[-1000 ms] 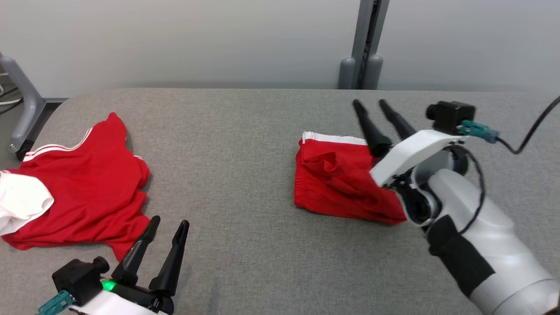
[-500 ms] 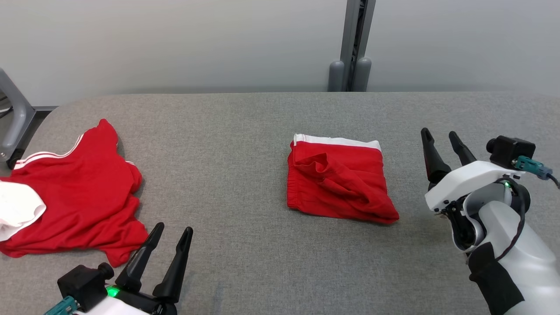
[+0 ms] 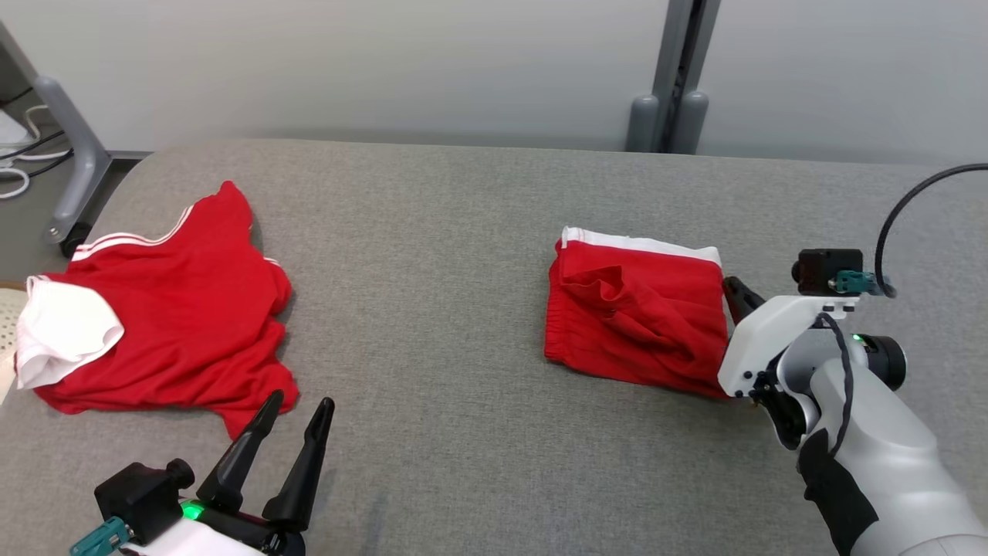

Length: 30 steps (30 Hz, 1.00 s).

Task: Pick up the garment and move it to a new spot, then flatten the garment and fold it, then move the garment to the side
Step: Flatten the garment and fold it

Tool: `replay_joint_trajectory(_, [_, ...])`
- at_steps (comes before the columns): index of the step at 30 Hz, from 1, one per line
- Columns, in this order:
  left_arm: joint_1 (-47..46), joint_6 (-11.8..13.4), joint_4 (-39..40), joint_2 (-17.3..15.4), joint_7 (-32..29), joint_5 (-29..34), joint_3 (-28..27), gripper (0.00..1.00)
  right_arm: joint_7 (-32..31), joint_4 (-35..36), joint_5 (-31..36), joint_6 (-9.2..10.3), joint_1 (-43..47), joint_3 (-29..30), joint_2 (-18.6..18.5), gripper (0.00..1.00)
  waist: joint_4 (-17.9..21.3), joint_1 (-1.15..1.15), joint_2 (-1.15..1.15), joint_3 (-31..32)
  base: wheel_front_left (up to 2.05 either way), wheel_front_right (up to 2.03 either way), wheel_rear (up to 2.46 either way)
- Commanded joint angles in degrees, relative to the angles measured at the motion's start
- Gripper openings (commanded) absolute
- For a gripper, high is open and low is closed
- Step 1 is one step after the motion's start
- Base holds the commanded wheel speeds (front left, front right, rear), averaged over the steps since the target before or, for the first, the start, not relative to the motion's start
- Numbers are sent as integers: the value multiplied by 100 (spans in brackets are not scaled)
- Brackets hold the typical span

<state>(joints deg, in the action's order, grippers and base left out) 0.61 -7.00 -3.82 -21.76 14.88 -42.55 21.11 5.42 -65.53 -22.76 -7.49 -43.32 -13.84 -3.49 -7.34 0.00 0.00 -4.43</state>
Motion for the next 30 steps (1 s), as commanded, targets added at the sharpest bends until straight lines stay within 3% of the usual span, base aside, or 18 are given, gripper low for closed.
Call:
replay_joint_trajectory(1, [-122, -15, -14, -29, 10, -38, -20, 100, -78, -54, 8, 0, -51, 30, -17, 0, -51, 0, 0, -24, 0, 0, 0])
replay_joint_trajectory(4, [-143, -25, -51, -20, 14, -63, 1, 100, -305, 33, -182, -1, 4, -62, 51, 0, -131, 0, 0, -49, 0, 0, 0])
replay_joint_trajectory(12, [-150, -43, -121, -32, 25, -119, -9, 100, -899, 1474, -1604, -1, 772, -1486, 36, 0, -188, 0, 0, -76, 0, 0, 0])
replay_joint_trajectory(19, [-96, -48, -124, -7, 26, -75, -21, 100, -881, 2224, -2155, -1, 1158, -2371, 34, 0, -2, 0, 0, -33, 0, 0, 0])
replay_joint_trajectory(24, [-34, -42, -103, 7, 29, -31, -81, 100, -556, 2471, -2134, -1, 1121, -2483, 31, 0, 167, 0, 0, 51, 0, 0, 0])
replay_joint_trajectory(30, [22, 32, -62, 83, 31, 36, -102, 100, -165, 2531, -1665, -1, 1035, -1999, 33, 0, 331, 0, 0, 180, 0, 0, 0])
